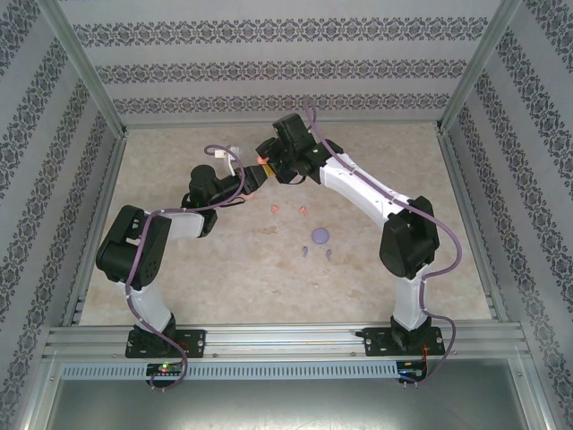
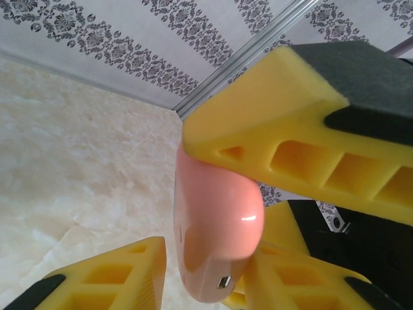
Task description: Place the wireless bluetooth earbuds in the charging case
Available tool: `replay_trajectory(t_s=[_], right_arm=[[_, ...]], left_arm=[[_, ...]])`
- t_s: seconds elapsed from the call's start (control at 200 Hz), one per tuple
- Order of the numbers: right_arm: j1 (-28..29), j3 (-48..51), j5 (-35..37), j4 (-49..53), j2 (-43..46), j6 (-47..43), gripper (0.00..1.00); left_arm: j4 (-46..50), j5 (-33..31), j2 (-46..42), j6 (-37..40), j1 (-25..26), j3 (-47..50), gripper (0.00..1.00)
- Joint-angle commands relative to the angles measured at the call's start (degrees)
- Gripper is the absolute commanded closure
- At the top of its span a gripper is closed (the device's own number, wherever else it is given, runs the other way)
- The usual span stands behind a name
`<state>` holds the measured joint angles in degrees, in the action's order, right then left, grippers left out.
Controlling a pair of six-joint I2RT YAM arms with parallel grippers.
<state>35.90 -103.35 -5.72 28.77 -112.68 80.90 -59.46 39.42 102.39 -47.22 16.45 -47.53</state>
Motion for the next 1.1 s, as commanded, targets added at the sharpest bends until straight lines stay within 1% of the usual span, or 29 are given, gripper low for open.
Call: replay_trajectory(t_s=[0.0,0.25,0.395,0.445,0.545,0.694,0.734,0.774,0.884,0.949,1.004,1.094], right_arm=[[0.57,-1.18,-0.78,-1.09,-0.96,0.78,0.55],[0.44,-1.03,-1.05,-1.35,-0.87,0.75,0.55],[0.48,-0.96,-1.14,-1.49,-0.69,0.72,0.55],[0.44,-0.89,-1.14,-1.52,-0.61,0.72,0.55],[0.49,-0.70,-1.14,-1.87,-0.43,0.92,0.55],[0.49,-0.30,-1.47,-2.67,-0.05,0.92,0.53],[0.43,-0.04,-1.37,-3.05,0.22,0.88,0.50],[0.40,0.28,-1.33,-3.50,0.51,0.92,0.46],[-0.36,0.55,-0.90,-4.87,1.53,-0.22,0.28],[-1.08,0.62,-0.31,-5.34,2.39,-1.45,0.20],[-1.69,0.92,-0.07,-5.85,3.52,-2.89,0.18],[-2.72,2.84,0.99,-6.39,6.23,-5.81,0.18]], left_arm=[[-3.29,-0.03,0.79,0.08,0.34,-1.57,0.65],[-3.31,-0.83,0.88,0.11,0.37,-1.87,0.67],[-3.60,-0.75,1.40,-0.22,0.35,-2.47,0.71],[-3.72,-0.70,1.54,-0.28,0.38,-2.52,0.76],[-3.91,-0.58,1.65,-0.54,0.34,-2.48,0.78],[-3.65,-0.05,1.68,-0.44,0.34,-2.73,0.95],[-3.46,-0.02,1.72,-0.42,0.37,-2.81,1.00],[-3.31,0.13,1.72,-0.50,0.36,-2.84,1.00],[-3.17,0.50,1.47,-0.87,0.35,-2.78,1.00],[-2.28,0.69,1.16,-0.92,0.36,-2.82,1.00],[-1.65,1.17,0.77,-0.68,0.39,-2.75,1.00],[1.19,2.29,-0.23,0.38,0.30,-3.12,1.00]])
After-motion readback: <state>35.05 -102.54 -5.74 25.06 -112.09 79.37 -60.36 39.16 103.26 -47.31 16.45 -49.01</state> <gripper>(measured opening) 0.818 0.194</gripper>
